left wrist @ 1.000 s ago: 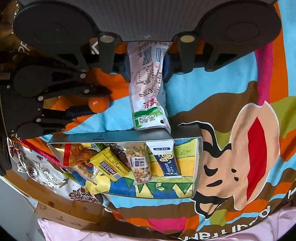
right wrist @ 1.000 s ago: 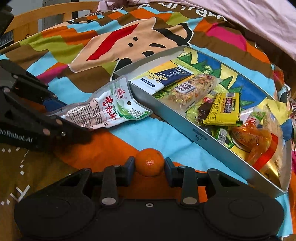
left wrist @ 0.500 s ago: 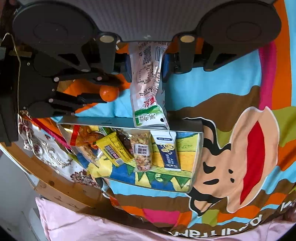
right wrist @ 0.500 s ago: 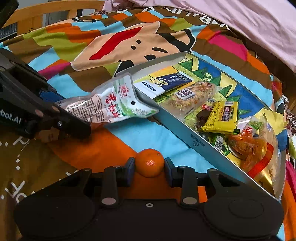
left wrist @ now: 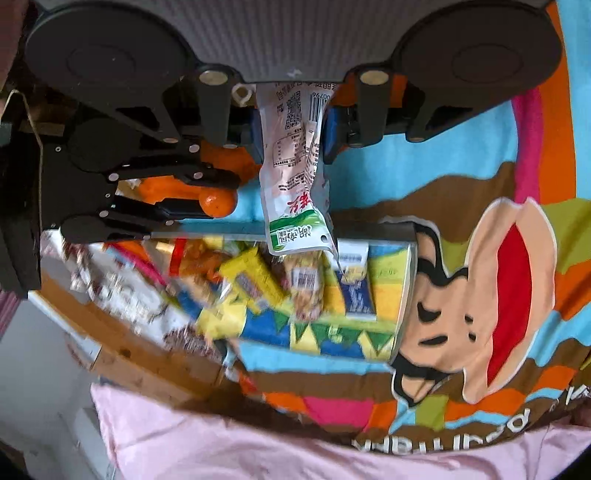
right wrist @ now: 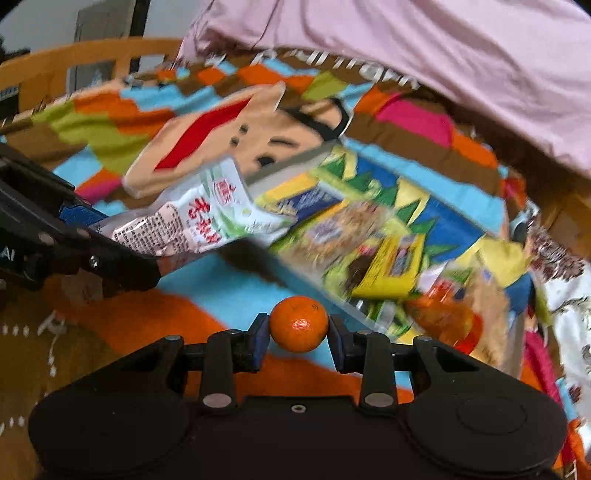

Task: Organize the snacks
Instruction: 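Lift the white packet and orange and carry them over the tin tray, then lower the white packet and orange into the tray, open both grippers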

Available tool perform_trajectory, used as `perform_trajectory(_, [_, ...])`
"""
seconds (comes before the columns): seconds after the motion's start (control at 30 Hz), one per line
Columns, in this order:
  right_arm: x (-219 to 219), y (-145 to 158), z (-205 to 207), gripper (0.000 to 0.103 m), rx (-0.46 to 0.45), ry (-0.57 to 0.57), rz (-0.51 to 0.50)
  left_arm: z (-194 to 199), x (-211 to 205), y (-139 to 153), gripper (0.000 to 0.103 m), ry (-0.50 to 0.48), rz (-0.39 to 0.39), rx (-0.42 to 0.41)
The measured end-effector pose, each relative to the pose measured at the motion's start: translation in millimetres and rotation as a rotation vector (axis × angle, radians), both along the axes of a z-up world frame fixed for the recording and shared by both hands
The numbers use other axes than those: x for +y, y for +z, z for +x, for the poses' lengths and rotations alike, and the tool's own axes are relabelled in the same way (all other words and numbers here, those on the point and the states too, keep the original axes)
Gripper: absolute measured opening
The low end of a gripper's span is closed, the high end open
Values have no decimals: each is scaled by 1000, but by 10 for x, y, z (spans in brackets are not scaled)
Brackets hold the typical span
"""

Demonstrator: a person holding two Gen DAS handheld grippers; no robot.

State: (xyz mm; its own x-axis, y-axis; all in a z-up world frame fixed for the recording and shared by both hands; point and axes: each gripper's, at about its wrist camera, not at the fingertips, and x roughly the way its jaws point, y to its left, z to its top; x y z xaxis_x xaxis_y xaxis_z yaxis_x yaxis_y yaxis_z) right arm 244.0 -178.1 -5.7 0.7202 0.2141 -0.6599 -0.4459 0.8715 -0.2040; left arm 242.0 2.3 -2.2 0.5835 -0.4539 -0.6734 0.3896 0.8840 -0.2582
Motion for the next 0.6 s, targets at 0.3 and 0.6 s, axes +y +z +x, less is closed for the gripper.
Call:
perform_trajectory(0.3, [-163,147,395,36,-156,-114,85,434,-114,223,35,112,-154,-327])
perform_trajectory(0.6, [-138,107,679,36,-268,-139,76,959,-257,-30,36,144,-206,-368])
